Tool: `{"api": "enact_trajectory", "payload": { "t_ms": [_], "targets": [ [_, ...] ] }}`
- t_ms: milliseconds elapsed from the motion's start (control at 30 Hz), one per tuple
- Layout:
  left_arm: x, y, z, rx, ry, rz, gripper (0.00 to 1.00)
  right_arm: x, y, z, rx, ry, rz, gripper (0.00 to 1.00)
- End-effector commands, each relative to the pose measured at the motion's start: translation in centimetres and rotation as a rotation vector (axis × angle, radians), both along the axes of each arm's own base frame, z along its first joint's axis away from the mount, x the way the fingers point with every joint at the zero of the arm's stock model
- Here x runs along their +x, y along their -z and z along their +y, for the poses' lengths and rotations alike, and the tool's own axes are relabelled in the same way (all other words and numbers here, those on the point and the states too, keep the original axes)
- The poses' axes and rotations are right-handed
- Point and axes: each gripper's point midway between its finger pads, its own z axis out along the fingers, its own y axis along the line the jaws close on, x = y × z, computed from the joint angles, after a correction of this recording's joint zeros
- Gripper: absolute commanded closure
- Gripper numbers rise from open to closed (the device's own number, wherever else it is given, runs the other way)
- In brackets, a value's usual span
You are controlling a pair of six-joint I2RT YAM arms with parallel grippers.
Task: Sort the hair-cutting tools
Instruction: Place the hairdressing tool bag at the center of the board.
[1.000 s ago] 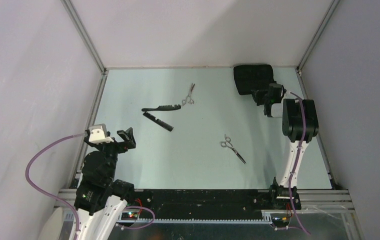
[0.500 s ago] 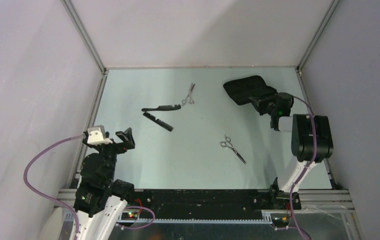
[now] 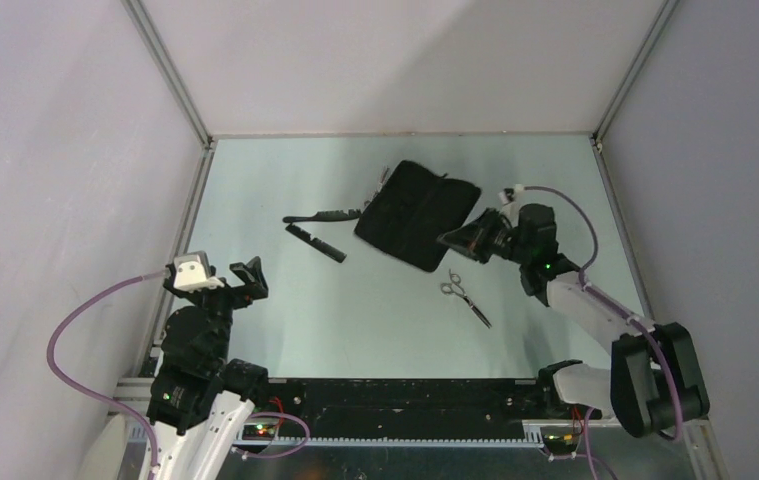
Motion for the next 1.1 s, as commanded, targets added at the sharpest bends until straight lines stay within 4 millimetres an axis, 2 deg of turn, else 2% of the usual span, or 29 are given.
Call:
{"api": "enact_trajectory", "payload": {
  "t_ms": [0,133,200,267,400,500,667,833,867,933,1067],
  "targets": [
    [0.2,-0.2,0.0,0.004,-0.005,0.002,0.00,-5.4,-0.1,3.8,-0.049,-0.199,-0.033,1.00],
    [0.2,-0.1,0.1,0.006,-0.007,0.006,0.00,-8.4,0.5,6.2,-0.069,-0.297,-0.017,1.00],
    [0.2,0.0,0.1,0.008,-0.009,0.008,0.00,-9.7,1.2,7.4,-0.070,-0.356,0.010,1.00],
    [0.2,0.0,0.2,0.008,-0.011,0.008,0.00,-10.7,2.8,8.6,-0.077,-0.417,0.059,1.00],
    [0.2,0.1,0.2,0.010,-0.012,0.012,0.00,-11.9,5.0,10.3,-0.063,-0.516,0.116,1.00],
    [0.3,0.2,0.1,0.012,-0.008,0.015,0.00,-12.0,6.5,10.8,-0.070,-0.540,0.156,1.00],
    [0.4,0.3,-0.1,0.015,0.001,0.024,0.00,-11.9,9.8,10.5,-0.142,-0.550,0.232,1.00],
    [0.5,0.3,-0.4,0.014,0.014,0.030,0.00,-11.5,11.9,9.0,-0.262,-0.540,0.271,0.87],
    [0.5,0.3,-0.5,0.013,0.019,0.029,0.00,-11.8,12.3,8.5,-0.288,-0.538,0.299,0.82],
    [0.6,0.4,-0.6,0.015,0.024,0.030,0.00,-11.6,12.5,7.7,-0.327,-0.528,0.297,0.74],
    [0.7,0.4,-0.8,0.017,0.034,0.037,0.00,-10.7,12.3,6.0,-0.430,-0.489,0.273,0.64]
  ]
}}
